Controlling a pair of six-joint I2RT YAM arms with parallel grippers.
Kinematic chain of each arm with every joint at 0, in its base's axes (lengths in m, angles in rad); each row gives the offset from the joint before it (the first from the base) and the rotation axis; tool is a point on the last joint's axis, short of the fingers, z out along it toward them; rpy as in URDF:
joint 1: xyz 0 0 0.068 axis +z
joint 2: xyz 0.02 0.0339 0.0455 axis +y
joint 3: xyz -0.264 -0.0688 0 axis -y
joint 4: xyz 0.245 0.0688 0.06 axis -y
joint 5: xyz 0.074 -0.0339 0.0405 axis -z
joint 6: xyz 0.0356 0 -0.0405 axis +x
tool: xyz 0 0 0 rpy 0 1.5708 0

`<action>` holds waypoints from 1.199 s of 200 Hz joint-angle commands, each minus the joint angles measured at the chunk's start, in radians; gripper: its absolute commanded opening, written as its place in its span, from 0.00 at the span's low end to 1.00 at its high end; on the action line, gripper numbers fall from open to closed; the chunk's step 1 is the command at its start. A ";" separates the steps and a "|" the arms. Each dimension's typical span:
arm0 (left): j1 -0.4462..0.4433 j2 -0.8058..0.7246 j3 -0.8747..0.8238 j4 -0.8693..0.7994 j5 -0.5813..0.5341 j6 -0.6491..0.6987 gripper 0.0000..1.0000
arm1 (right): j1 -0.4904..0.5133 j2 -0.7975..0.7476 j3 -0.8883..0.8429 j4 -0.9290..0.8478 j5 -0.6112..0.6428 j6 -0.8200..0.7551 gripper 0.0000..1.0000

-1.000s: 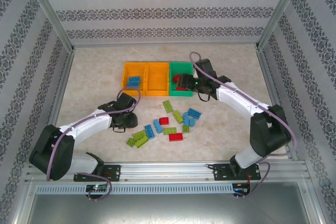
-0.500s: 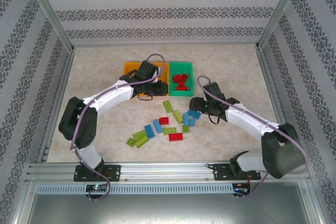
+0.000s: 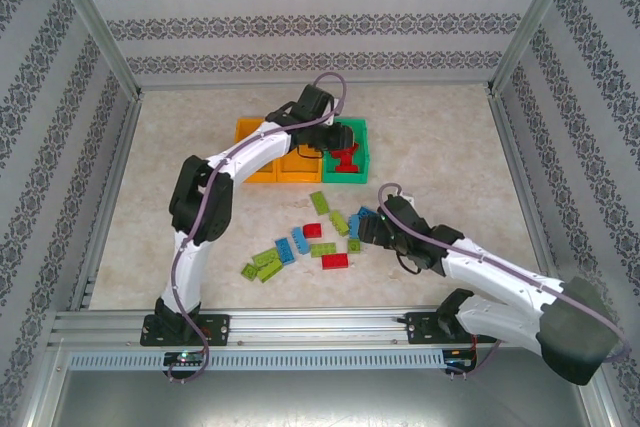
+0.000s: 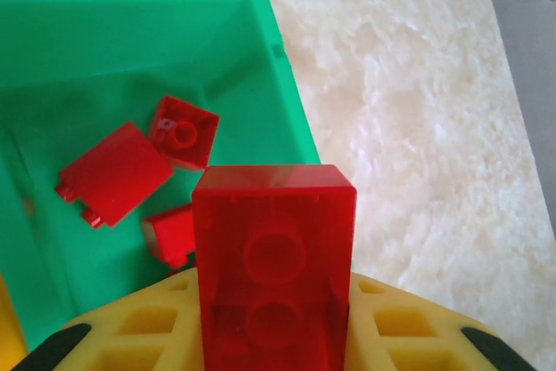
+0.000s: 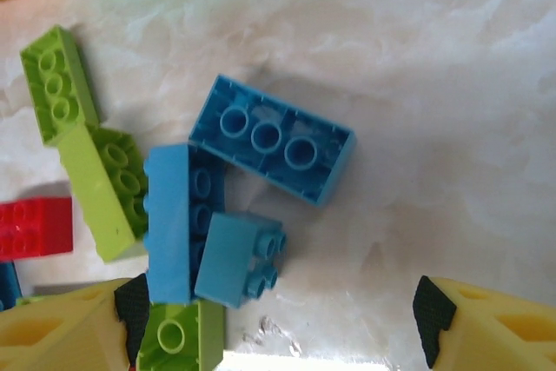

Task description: Sort the legos into containers by color

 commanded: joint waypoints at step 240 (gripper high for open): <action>-0.046 -0.587 -0.757 -0.054 -0.160 -0.027 1.00 | 0.122 -0.120 -0.066 -0.034 0.207 0.136 0.93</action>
